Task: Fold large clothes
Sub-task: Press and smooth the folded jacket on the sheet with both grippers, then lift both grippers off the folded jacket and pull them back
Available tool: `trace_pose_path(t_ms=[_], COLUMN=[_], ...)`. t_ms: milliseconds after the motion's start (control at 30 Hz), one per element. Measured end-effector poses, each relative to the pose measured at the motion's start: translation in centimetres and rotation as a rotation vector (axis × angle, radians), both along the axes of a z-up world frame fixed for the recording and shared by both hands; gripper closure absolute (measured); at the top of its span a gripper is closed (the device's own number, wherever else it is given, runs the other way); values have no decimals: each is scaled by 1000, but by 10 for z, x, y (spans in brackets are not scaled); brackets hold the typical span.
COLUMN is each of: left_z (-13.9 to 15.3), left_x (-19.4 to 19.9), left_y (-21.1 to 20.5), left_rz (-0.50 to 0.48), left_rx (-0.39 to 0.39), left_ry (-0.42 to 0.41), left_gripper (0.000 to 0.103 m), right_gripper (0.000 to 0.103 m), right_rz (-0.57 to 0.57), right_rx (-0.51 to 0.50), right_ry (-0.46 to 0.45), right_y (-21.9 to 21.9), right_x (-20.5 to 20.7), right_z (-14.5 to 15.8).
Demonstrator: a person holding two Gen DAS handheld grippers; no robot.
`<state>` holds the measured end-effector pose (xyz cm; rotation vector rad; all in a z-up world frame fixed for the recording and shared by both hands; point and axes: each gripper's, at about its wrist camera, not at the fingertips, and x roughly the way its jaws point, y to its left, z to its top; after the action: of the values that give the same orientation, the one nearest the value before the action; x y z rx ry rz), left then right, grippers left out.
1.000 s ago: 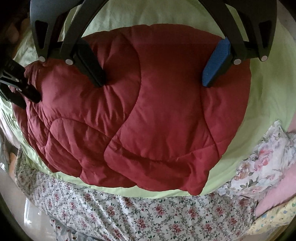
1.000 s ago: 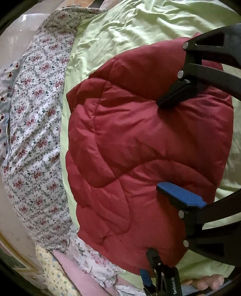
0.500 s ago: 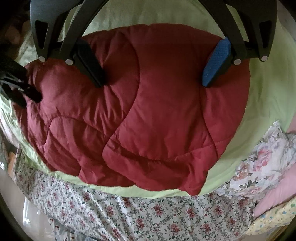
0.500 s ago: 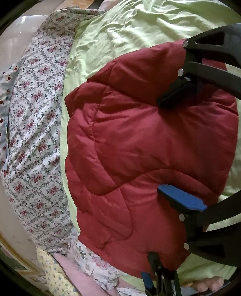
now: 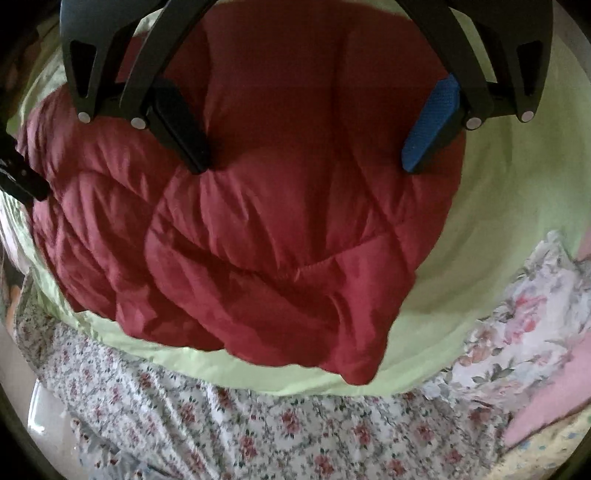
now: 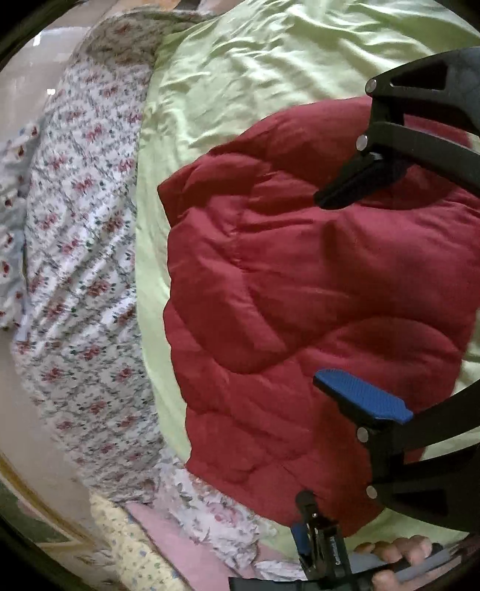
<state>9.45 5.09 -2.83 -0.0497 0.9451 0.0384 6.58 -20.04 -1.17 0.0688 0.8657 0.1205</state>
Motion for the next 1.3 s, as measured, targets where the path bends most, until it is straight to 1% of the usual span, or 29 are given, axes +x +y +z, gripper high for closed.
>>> trace_pose_path(t_ms=[33,67,200,333,467,567,633,700,767,833,900,967,1067,1167,1300], left_z=[-2,-4,-9,-10,4,11,6,-7,-11,-11,-11,-10,0,10,7], left_x=[4,10,23,32,16,-5,-9,-7,-6,-4,-3,-4,-17,-41,-64], left_y=[0,0,-2,1,-1,-5,-11,-16,-14,-13,-14,-16,-16,-14,-12], left_rz=[-1,-1,-7,-6,-7,-27,-31,-37,-36,-34,-31,-24,-5,-3,-15], left_rx=[-3,-4,-5,-21,-34,-74,-46,4,-3,-8,1,1,4,-23,-66], left_ry=[2,7,9,13,-15,-46,-30,-20,-21,-24,-24,-18,-14,-31,0], left_gripper=[0,0,0,0,0,0,0,0,0,0,0,0,0,0,0], right_gripper=[13,11,10,10,9,9,10,11,12,12,11,10,6,6,7], right_rz=[-4,0,-2,-21,-28,-27,-33,-49,-34,-23,-6,3,16,8,6], right_rx=[6,21,4,21,24,27,27,37,71,73,54,18,-12,-9,38], right_ry=[37,51,43,36,30,26,32,22,-10,-34,-20,33,24,27,17], right_y=[-3,-7,-10,-12,-14,-16,-16,-14,-13,-10,-6,-3,-2,-2,-3], right_x=[12,21,35,41,42,40,40,29,10,-8,-21,-19,-16,-16,-31], right_z=[-8,-15,-21,-26,-27,-26,-24,-13,1,8,4,-15,-28,-23,-12])
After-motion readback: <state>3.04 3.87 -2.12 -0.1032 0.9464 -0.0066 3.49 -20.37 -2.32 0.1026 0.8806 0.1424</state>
